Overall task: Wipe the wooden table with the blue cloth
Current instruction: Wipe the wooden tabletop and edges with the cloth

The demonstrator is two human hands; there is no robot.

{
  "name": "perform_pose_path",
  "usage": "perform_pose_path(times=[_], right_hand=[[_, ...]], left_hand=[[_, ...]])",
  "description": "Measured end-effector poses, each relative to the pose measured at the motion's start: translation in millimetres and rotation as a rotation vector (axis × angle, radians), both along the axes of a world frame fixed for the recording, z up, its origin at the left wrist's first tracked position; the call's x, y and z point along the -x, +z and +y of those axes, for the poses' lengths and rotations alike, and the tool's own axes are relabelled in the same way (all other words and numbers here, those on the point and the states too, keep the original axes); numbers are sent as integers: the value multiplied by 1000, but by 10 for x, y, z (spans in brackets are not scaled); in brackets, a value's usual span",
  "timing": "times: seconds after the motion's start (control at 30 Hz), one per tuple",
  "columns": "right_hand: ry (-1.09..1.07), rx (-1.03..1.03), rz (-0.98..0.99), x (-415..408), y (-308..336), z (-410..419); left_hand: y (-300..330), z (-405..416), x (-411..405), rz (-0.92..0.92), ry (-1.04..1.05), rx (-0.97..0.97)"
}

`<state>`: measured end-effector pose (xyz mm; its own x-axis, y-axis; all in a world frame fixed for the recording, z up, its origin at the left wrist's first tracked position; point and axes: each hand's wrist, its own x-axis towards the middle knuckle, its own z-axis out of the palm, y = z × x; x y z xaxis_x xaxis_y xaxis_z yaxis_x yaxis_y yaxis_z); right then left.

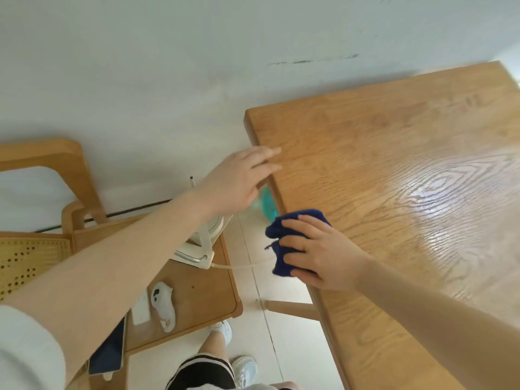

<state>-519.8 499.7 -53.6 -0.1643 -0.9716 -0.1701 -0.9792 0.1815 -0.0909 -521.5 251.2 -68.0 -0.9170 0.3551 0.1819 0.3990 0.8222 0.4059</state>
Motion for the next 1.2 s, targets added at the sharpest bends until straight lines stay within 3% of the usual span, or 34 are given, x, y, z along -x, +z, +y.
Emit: perform_pose_path(times=[0.1, 0.17, 0.3, 0.43, 0.63, 0.93, 1.1, 1.2], right_hand=[[-31, -28, 64, -253, -67, 274], [-186, -23, 168, -336, -150, 191], [-674, 89, 223, -437, -250, -239], [-849, 100, 280, -719, -328, -140], [-880, 91, 350, -1441, -358, 392], [-963, 177, 239, -984, -365, -31], [-911, 142, 306, -1937, -345, 701], [-823, 80, 291, -2089, -316, 924]], left_hand=[[-72, 268, -251, -198, -25, 35], [-148, 401, -324, -287, -2, 86], [-201, 446, -346, -274, 68, 19], [-102, 489, -377, -291, 84, 71], [-6, 734, -424, -353, 216, 145], [-14, 820, -506, -363, 296, 236], [67, 1014, -886, -340, 229, 238], [48, 1235, -1175, -359, 125, 219]])
